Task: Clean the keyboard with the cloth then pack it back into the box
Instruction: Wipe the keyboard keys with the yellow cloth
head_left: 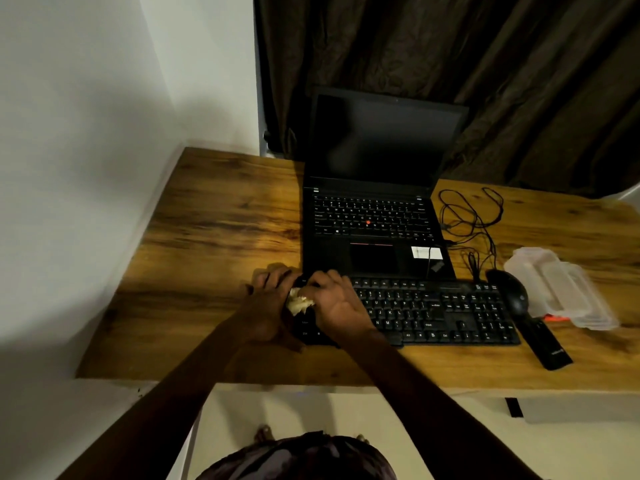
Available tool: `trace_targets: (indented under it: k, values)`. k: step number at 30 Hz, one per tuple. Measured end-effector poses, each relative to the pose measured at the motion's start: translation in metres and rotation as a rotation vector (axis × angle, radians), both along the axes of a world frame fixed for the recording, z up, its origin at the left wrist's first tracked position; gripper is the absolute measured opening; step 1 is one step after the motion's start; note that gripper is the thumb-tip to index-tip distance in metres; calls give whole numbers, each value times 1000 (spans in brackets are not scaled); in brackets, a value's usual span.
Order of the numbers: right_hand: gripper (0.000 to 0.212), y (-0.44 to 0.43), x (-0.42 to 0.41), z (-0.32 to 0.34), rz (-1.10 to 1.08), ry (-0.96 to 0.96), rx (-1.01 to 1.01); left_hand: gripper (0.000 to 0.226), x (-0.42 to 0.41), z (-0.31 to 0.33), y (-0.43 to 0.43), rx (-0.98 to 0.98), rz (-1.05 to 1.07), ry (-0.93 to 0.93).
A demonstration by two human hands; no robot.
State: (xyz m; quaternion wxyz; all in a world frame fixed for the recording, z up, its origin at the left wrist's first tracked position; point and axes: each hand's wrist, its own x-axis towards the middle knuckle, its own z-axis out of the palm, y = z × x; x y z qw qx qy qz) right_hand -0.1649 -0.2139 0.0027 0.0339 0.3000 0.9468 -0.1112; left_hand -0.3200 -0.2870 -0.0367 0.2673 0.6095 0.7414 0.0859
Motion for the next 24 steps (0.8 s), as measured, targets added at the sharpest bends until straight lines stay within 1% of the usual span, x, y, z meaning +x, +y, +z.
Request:
trace_targets:
  k: [3, 5, 9, 13, 18, 21, 24]
  values:
    - [45, 5, -3, -1, -34, 89, 2, 153, 1, 1, 0, -23, -3, 3]
    - [45, 6, -2, -2, -11, 91, -2, 153, 0, 0, -1, -20, -4, 9]
    - [36, -1, 9, -3, 88, 51, -53, 149, -2, -4, -1, 14, -16, 8]
    - [36, -10, 22, -7, 152, 58, -89, 146, -3, -3, -2, 41, -20, -19]
    - [39, 8, 13, -6, 34, 156, -32, 148, 1, 2, -1, 7, -1, -11]
    - [41, 6, 10, -6, 25, 129, -23, 149, 0, 2, -1, 10, 2, -1]
    - [40, -9, 21, -5, 52, 98, -68, 146, 0, 0, -1, 21, -3, 18]
